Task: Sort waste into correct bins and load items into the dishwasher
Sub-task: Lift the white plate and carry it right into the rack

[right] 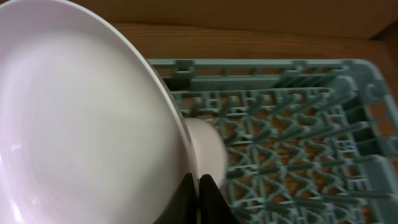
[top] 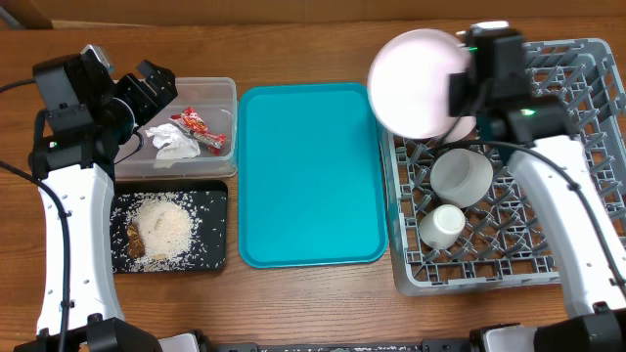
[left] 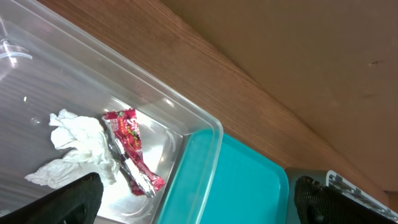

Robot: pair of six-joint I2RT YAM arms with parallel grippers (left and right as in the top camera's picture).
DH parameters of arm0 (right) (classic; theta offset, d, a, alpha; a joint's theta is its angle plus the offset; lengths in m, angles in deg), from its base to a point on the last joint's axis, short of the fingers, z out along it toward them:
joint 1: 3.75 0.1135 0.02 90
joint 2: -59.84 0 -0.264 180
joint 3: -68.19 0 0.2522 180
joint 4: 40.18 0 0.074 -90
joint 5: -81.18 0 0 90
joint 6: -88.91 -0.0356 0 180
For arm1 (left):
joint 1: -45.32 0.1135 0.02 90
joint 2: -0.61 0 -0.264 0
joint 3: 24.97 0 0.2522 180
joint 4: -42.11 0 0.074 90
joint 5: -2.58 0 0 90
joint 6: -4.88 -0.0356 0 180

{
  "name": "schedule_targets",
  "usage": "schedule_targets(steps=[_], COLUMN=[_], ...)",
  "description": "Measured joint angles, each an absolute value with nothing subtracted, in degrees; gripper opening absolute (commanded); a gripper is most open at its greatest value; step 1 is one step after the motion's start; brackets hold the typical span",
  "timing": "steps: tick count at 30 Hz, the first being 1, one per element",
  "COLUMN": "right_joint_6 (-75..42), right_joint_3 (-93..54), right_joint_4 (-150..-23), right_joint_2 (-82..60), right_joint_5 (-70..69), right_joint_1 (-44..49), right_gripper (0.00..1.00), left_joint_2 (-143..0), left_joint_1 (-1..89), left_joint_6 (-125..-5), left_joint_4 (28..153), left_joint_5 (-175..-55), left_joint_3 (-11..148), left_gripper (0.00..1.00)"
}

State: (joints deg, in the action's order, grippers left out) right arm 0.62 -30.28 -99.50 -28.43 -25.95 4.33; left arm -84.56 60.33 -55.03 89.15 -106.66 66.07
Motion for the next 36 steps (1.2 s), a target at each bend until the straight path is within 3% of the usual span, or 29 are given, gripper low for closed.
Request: schedule_targets(steps=[13,19,36], right_joint_6=[22.81,26.70,27.83], right_joint_3=[-30.28,-30.28,-30.28], right_joint_4=[-96.37,-95.57,-97.23], right_joint_2=[-28.19,-28.21,-34.37], right_joint_5=[-27.74,-28.31,-30.78], right_joint_1=[-16.09,-22.62,-24.22], right_gripper=[0.04,0.04,0.04], left_joint_2=[-84.58,-84.58,-84.58], left_joint_1=[60.33,60.33,60.33], left_joint_6=[-55.03,-55.03,-55.03], left_joint_4=[89.13,89.15,89.13], left_joint_5=[-106.66,-106.66,-106.66], left_joint_3=[66.07,66.07,66.07], left_gripper=[1.00,1.00,1.00])
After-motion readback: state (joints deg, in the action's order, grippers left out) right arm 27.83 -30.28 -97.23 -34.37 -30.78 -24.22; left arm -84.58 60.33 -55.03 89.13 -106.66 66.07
